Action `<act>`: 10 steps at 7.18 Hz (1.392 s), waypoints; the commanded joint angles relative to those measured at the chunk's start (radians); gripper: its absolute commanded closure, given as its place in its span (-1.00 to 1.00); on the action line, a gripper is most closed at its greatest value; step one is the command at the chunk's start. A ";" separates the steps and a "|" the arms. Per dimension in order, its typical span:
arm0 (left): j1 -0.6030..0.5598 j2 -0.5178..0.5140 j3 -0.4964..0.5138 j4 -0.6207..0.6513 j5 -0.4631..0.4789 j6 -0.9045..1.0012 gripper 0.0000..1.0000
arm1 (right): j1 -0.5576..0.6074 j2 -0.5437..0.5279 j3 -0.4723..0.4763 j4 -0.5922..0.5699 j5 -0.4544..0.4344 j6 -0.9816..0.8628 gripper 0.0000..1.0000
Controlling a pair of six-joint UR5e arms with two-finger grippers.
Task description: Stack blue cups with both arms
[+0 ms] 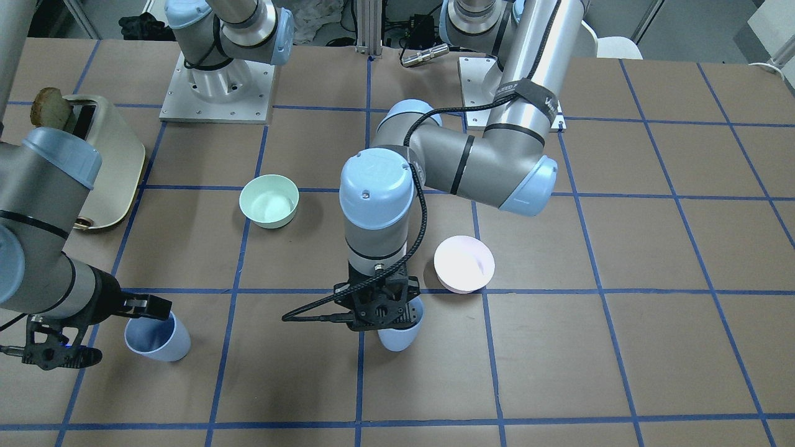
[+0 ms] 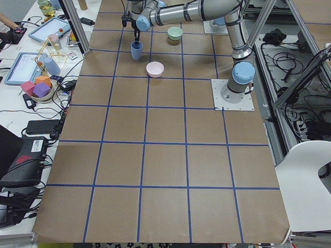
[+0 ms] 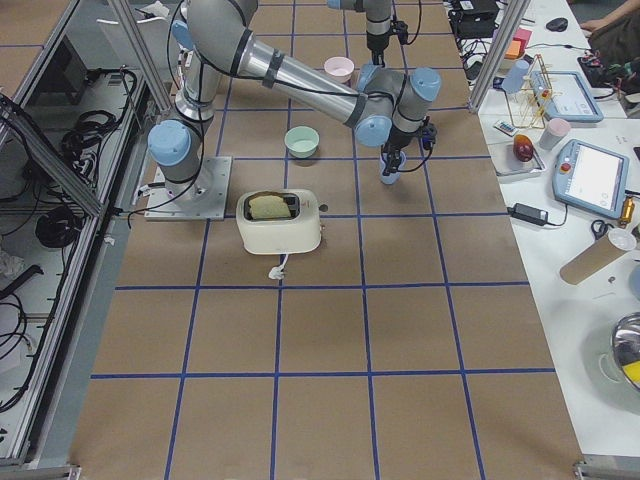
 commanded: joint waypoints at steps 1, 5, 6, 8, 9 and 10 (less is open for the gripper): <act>-0.018 -0.059 0.121 -0.007 -0.068 -0.054 1.00 | -0.005 0.022 0.002 -0.028 0.002 0.007 -0.93; -0.017 -0.082 0.096 -0.017 -0.058 -0.048 -0.98 | -0.007 0.035 0.001 -0.029 0.003 0.004 1.00; -0.012 -0.064 0.102 -0.021 -0.062 -0.048 -1.00 | -0.007 0.033 0.001 -0.025 0.000 0.004 1.00; 0.041 0.026 0.105 -0.142 -0.062 -0.038 -1.00 | -0.009 0.024 -0.021 -0.011 0.003 0.004 1.00; 0.071 0.100 0.096 -0.229 -0.062 0.014 -1.00 | -0.009 0.010 -0.042 0.007 0.009 0.012 1.00; 0.110 0.189 0.090 -0.391 -0.065 0.137 -1.00 | -0.004 -0.002 -0.086 0.076 0.020 0.017 1.00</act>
